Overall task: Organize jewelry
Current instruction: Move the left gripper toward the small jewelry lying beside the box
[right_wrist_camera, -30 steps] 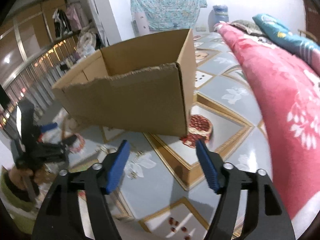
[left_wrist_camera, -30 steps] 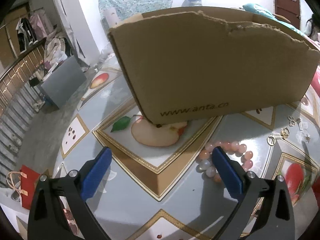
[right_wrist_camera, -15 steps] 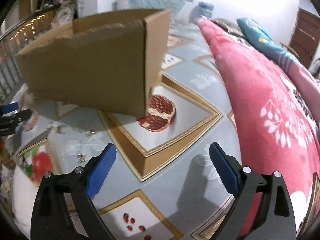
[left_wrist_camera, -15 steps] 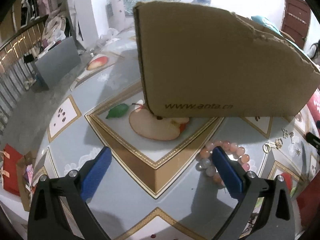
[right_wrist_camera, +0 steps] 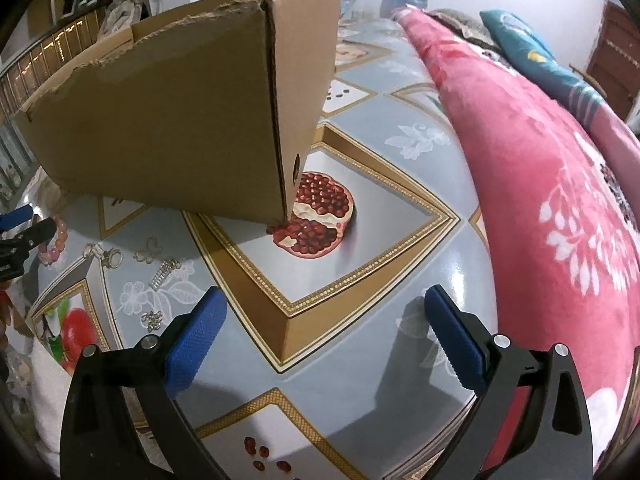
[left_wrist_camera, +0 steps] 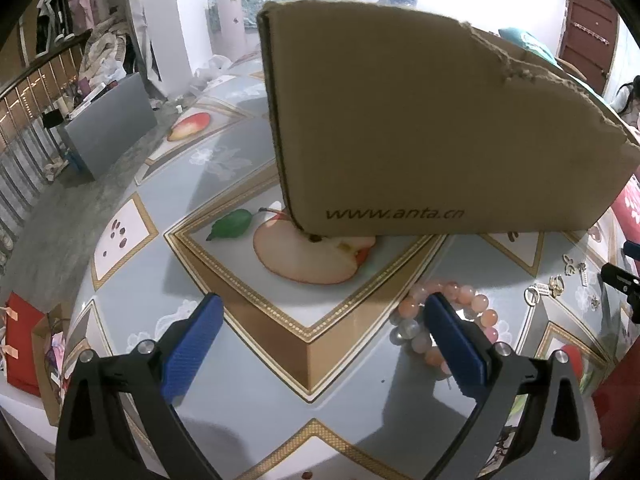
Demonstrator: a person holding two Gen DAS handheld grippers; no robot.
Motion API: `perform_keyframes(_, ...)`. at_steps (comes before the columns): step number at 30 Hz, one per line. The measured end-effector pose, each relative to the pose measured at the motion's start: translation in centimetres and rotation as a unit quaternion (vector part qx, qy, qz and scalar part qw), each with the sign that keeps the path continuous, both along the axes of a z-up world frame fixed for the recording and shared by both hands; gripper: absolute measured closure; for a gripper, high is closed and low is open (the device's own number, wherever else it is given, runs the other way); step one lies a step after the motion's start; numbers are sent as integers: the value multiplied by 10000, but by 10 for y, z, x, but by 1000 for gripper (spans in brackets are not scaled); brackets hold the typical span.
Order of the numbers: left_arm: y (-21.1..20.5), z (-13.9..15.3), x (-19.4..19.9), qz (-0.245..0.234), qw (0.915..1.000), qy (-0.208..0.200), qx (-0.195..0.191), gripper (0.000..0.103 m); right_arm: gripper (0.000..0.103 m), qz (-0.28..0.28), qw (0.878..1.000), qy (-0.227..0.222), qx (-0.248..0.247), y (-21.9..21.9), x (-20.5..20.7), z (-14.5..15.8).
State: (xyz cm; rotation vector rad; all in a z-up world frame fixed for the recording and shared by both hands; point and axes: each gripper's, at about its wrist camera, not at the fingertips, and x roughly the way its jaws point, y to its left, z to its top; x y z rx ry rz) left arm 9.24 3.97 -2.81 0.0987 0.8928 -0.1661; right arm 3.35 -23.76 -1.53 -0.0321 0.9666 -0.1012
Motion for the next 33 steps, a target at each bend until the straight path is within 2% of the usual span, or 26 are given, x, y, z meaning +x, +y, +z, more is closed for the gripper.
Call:
perform_keyframes(7,0,0,1,11,10000,13,7,4,8,-11,9999,-97,34,0,-3,-2)
perform_keyframes(23,0,-1,2,28,10000,14,4,4,8,-50,9999,5,137,-2,0,-4)
perform_keyframes(29,1,-1,1,20,10000,6,0,4,8,-59,9995,-292,87,1,-8,-6)
perform_keyframes(33,2,-1,1,-12,10000,-27,-5,4,8,-96,9995,-258,154,1,-7,-5)
